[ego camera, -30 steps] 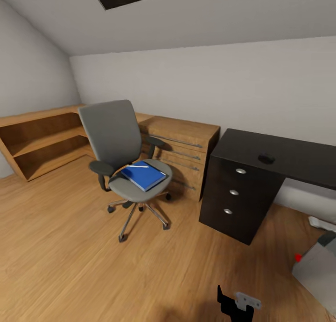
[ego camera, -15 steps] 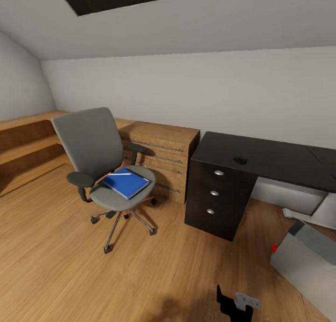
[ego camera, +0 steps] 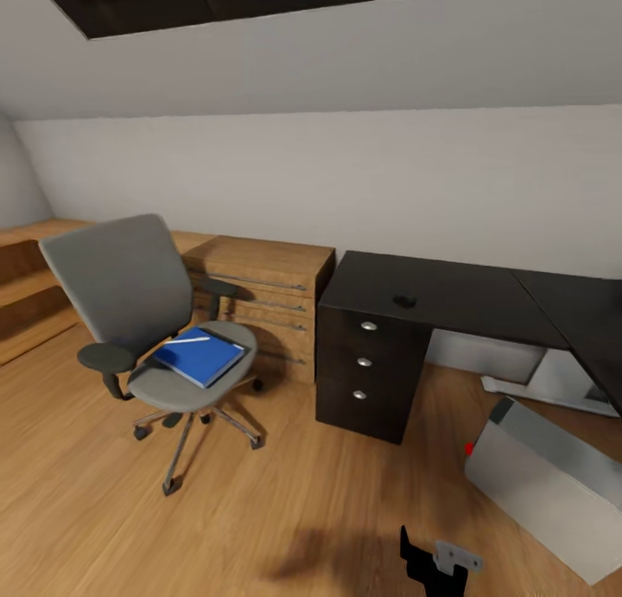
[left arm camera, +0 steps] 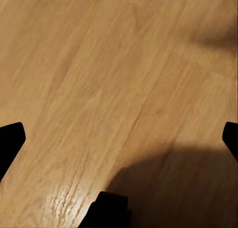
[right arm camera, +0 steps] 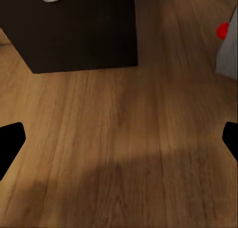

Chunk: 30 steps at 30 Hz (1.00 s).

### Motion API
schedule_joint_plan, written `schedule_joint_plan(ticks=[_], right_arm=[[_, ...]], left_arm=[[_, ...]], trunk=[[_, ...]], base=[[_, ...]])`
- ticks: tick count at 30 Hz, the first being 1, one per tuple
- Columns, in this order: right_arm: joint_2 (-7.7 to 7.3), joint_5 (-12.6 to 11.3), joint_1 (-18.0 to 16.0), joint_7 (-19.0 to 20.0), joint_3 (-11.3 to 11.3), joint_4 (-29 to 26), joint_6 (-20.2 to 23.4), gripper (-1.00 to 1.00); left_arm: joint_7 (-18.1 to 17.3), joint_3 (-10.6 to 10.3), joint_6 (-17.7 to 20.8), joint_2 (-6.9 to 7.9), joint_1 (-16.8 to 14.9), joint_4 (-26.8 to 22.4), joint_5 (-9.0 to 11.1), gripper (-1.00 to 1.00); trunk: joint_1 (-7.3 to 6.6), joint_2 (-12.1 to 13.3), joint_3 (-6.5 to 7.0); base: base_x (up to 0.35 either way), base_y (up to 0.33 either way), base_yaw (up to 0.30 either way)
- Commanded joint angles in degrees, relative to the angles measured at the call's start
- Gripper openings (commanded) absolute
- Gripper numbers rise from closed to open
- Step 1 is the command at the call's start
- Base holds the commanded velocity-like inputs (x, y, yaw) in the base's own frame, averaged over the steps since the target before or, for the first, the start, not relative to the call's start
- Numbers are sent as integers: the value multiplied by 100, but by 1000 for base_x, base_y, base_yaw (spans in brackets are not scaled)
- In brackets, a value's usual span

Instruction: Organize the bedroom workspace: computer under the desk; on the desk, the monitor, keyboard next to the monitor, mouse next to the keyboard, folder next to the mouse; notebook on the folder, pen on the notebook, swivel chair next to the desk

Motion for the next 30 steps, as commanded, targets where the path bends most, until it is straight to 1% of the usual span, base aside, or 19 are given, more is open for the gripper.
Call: schedule_joint_plan(ticks=[1,18,27,29,30], right_arm=[[3,3,-4,5,-26,6,-24,100],[7,-7,-4,5,-28,47,-61,100],[40,-5,-4,15,-12,48,-19,100],[39,-5,-4,14,-11,46,3,100],[84,-2,-4,29,-14,47,-10,100]], left_arm=[[40,-42,-25,2,-2,3,57,100],[50,-42,-29,-18,-2,42,57,100],[45,-59,-29,-25,-2,17,49,100],[43,-64,-12,-60,-2,-108,46,100],[46,-67,9,-103,-2,-345,45,100]], trunk=[[-23,39,20],[-397,721,424],[-594,1082,590],[-638,1162,626],[-660,1202,644]], base=[[0,0,-251],[0,0,-244],[0,0,-26],[0,0,-1],[0,0,0]])
